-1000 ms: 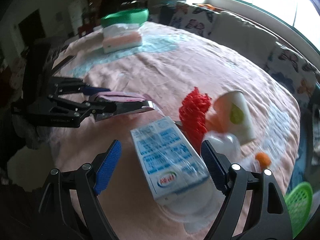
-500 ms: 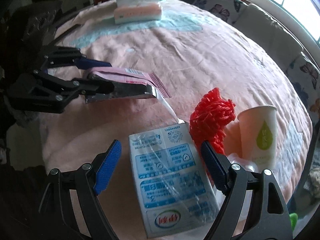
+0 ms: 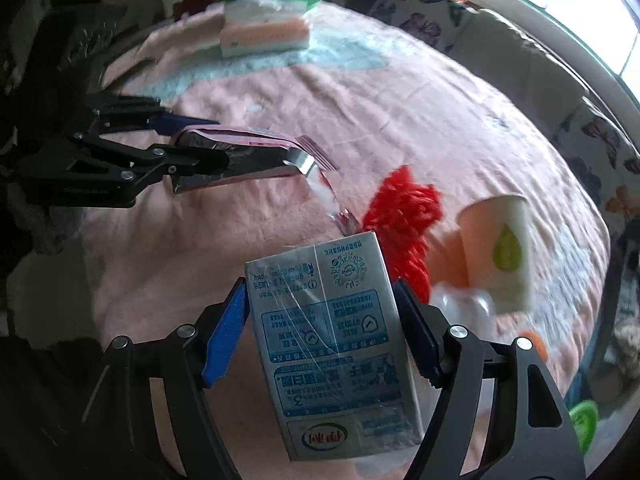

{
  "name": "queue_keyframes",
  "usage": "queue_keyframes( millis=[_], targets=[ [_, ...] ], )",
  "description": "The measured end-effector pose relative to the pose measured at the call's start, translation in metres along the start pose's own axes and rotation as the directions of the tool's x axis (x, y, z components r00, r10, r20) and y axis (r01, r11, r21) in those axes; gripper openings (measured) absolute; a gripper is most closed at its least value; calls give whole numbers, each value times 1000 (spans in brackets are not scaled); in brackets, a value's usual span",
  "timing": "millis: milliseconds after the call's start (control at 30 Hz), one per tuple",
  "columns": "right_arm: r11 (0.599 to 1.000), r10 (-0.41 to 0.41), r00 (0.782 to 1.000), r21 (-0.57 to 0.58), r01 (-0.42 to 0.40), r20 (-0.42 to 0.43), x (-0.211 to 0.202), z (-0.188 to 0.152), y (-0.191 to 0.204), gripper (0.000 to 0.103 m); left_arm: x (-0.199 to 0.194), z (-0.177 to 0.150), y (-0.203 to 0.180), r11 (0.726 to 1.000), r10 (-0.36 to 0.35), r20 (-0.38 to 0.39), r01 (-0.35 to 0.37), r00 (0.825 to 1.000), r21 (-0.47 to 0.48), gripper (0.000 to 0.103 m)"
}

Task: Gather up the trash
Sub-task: 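Lift the pink wrapper with the left gripper while the right carries the milk carton to the basket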

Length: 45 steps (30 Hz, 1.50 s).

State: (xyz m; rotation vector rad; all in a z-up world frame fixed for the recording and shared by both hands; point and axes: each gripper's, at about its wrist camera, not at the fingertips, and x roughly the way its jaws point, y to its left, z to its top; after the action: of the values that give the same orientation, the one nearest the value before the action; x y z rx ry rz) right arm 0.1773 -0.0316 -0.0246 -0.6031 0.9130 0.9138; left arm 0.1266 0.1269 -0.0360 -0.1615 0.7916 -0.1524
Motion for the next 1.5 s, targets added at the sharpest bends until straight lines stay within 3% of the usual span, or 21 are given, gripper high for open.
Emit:
queue_keyframes(
  millis=[400, 600, 767, 900, 1267, 1500],
  targets=[
    [965, -82, 979, 260, 32, 185, -79, -52, -12, 71, -46, 17, -41, 996, -70, 105, 63, 992, 61, 40],
    [919, -154, 961, 392, 54, 229, -112, -87, -30, 70, -57, 30, -76, 984, -136, 136, 119, 981, 130, 40],
    [867, -231, 945, 489, 91, 233, -137, -117, -51, 70, -48, 42, -114, 968, -190, 115, 167, 975, 185, 40],
    [813, -309, 926, 566, 138, 217, -159, -148, -73, 70, -34, 52, -148, 951, -238, 85, 214, 968, 222, 40],
    [578, -502, 862, 769, 275, 69, -179, -247, -145, 70, 3, 66, -243, 897, -307, 3, 288, 952, 335, 40],
    [494, -510, 860, 820, 289, 3, -159, -289, -178, 70, 28, 74, -274, 889, -306, -33, 298, 952, 348, 40]
  ],
)
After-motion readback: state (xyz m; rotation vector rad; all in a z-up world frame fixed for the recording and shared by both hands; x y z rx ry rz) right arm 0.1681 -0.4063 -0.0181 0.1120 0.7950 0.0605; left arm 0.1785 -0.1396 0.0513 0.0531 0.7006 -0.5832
